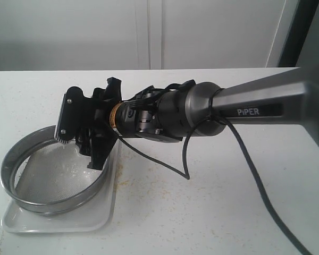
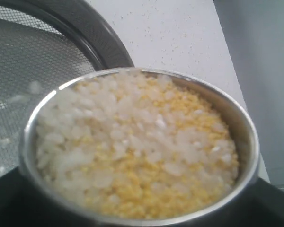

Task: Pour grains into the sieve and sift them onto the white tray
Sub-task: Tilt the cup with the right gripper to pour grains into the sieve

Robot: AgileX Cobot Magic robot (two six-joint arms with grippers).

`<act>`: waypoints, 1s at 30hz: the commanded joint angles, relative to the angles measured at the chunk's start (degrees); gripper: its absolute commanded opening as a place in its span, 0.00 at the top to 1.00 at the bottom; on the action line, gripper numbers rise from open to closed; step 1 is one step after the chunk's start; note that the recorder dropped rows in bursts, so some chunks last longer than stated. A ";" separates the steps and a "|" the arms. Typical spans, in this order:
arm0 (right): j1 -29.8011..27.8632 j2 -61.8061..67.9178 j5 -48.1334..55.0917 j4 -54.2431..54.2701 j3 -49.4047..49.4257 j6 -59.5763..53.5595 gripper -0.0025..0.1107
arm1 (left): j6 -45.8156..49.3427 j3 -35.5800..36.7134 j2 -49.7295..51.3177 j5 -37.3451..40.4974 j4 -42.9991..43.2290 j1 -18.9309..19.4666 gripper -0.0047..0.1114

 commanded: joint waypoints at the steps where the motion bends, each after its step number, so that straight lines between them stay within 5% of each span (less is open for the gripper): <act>1: 0.00 -0.50 -0.63 0.24 -0.56 -1.28 0.98 | -0.25 0.11 -0.28 -0.12 -0.44 0.12 0.96; 30: 1.99 0.14 3.73 0.24 -3.62 -10.92 0.98 | -0.25 0.11 -0.28 -0.12 -0.44 0.12 0.96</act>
